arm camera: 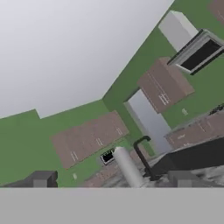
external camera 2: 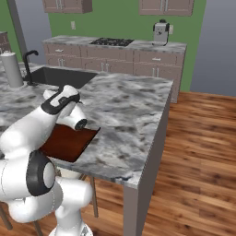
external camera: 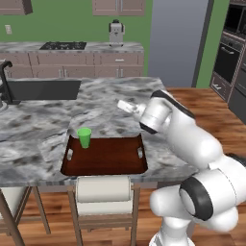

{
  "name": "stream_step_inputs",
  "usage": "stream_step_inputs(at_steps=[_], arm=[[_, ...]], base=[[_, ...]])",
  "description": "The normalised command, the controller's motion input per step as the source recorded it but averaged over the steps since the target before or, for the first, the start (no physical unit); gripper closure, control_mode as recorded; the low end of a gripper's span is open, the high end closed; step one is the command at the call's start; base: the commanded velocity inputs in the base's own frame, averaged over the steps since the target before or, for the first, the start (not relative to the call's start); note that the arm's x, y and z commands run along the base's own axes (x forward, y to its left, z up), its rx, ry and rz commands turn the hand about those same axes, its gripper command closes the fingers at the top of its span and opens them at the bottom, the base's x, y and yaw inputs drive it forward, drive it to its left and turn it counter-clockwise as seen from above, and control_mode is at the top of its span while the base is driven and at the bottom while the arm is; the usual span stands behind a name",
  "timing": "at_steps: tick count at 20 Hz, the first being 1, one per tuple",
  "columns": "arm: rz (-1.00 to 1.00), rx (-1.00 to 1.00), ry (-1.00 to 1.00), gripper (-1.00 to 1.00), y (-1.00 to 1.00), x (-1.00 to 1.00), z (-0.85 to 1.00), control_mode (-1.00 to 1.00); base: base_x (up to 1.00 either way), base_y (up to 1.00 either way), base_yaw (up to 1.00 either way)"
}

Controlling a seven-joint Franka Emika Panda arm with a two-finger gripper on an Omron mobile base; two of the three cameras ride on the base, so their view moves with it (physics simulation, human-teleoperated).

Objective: There is a tray on the dining counter. Grab the cup, mug, and pitcher and place them on the tray. The pitcher may be placed next to the tray if it cannot fit the tray.

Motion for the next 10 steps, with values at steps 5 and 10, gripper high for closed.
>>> stream_step_inputs(at_steps=[5, 10], arm=[[-0.11, -0.11, 0.03, -1.0, -0.05, -0.23, 0.88, -1.0], [-0.05, -0.14, 0.13, -1.0, -0.31, -0.34, 0.57, -1.0]], base=[[0.0, 0.0, 0.0], [0.0, 0.0, 0.0]])
